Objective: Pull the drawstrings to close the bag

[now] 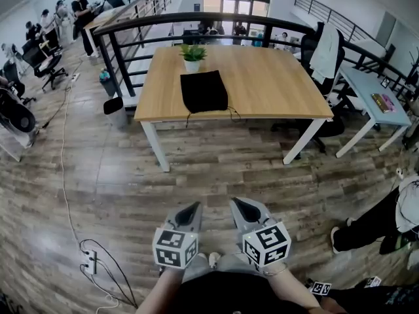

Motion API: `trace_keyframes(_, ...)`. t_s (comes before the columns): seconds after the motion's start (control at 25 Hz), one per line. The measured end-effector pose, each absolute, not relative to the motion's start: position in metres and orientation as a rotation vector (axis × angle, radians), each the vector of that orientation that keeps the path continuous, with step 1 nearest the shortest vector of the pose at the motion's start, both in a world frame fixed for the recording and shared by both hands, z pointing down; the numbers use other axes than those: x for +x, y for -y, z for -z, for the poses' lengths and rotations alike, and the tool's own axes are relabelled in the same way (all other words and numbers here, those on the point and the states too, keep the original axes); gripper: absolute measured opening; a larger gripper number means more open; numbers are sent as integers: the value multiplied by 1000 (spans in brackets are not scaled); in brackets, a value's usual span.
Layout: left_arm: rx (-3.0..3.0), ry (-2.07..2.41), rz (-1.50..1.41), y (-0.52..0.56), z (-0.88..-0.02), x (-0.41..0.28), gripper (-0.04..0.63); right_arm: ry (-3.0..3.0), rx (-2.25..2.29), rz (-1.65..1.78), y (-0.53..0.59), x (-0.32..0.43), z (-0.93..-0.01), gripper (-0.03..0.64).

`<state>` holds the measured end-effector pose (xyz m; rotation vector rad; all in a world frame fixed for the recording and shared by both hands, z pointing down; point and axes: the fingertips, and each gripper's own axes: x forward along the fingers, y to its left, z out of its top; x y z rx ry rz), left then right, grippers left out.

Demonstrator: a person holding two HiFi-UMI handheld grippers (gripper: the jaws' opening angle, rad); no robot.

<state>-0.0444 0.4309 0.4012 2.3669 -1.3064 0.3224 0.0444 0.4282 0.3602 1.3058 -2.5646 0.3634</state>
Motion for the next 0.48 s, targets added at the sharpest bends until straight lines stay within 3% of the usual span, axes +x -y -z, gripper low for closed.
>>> trace_keyframes(0.48, 2337, 1299, -287, -425, -420, -28, 14, 2546, 1259, -456, -419, 65, -390, -1)
